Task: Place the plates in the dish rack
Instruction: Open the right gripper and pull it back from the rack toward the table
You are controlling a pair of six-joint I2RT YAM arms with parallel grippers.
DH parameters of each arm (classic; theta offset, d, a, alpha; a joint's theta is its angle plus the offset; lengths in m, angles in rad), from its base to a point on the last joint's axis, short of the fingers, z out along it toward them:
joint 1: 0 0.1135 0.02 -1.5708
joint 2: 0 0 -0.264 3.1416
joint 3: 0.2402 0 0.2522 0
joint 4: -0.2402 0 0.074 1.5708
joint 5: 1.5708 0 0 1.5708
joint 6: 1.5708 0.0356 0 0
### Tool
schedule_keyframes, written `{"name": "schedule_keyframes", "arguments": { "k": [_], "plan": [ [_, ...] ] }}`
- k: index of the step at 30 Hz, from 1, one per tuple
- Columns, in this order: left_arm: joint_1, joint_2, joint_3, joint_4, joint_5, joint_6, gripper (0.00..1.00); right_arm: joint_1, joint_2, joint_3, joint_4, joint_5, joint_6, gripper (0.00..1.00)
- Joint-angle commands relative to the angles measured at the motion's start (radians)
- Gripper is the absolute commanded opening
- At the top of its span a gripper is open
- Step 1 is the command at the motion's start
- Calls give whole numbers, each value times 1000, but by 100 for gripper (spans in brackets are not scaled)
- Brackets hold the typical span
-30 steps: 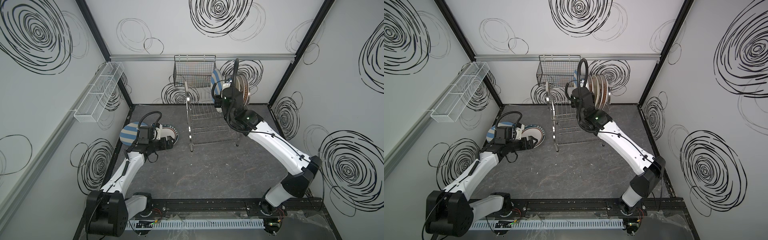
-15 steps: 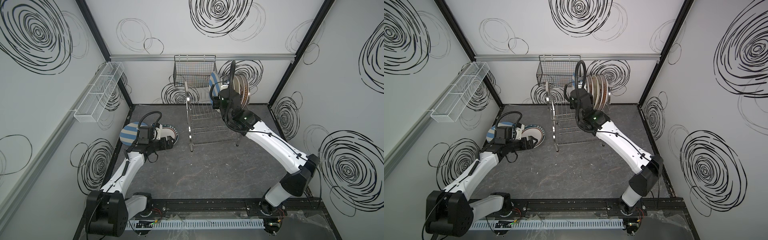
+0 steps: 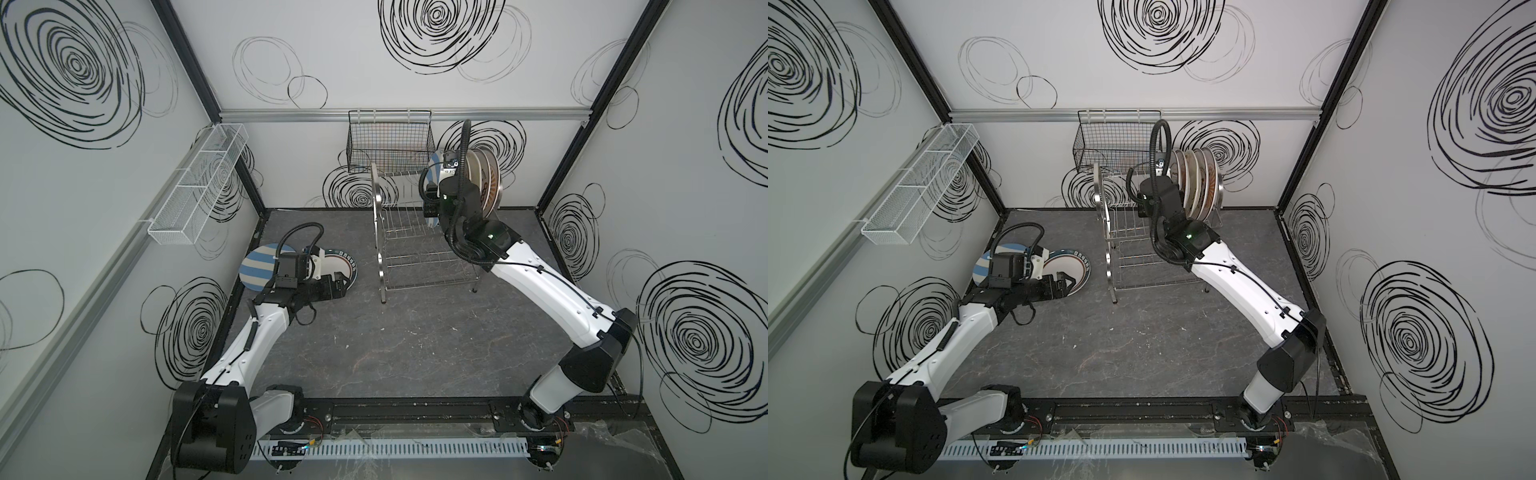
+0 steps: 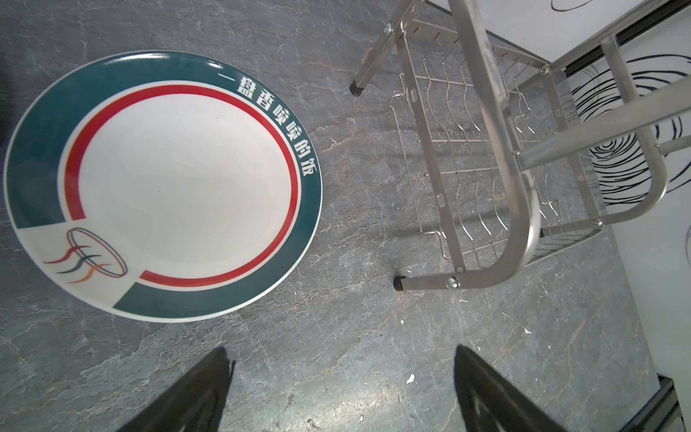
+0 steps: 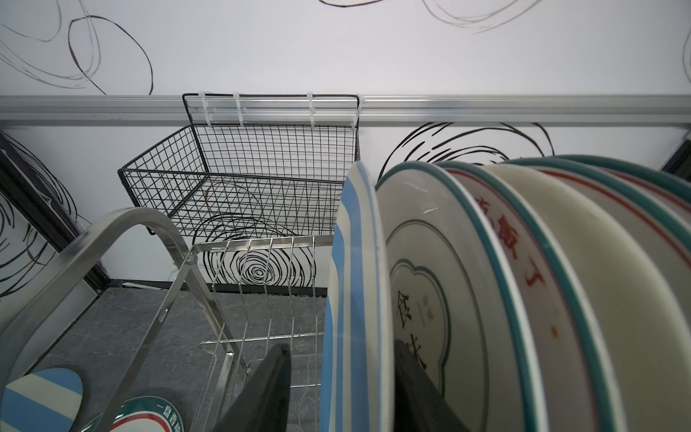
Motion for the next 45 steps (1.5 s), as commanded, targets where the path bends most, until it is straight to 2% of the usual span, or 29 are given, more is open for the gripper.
{"name": "schedule_keyframes", "arguments": {
  "k": [1, 5, 11, 14, 18, 24, 34, 40, 45],
  "plan": [
    [8, -4, 7, 15, -2, 19, 96, 10, -6, 64, -19, 16, -26, 51],
    [9, -3, 8, 16, -5, 19, 96, 22, -6, 114, -59, -4, -41, 58],
    [8, -8, 9, 15, -8, 20, 96, 28, -46, 115, -60, -101, -46, 68],
    [8, -10, 6, 17, -5, 18, 96, 28, -78, 94, -34, -166, -52, 79],
    [8, -10, 4, 24, -19, 9, 96, 29, -179, -56, 108, -282, -88, 100],
    [0, -18, 7, 23, -43, 4, 96, 29, -300, -184, 166, -422, -115, 100],
    [-76, -10, 44, 21, -138, -56, 96, 29, -525, -438, 99, -581, -173, 100],
    [-136, 28, 55, 92, -206, -140, 96, 29, -664, -629, 20, -670, -185, 100],
    [-160, 89, 63, 172, -250, -173, 96, 28, -799, -837, 55, -761, -137, 100]
  ]
}}
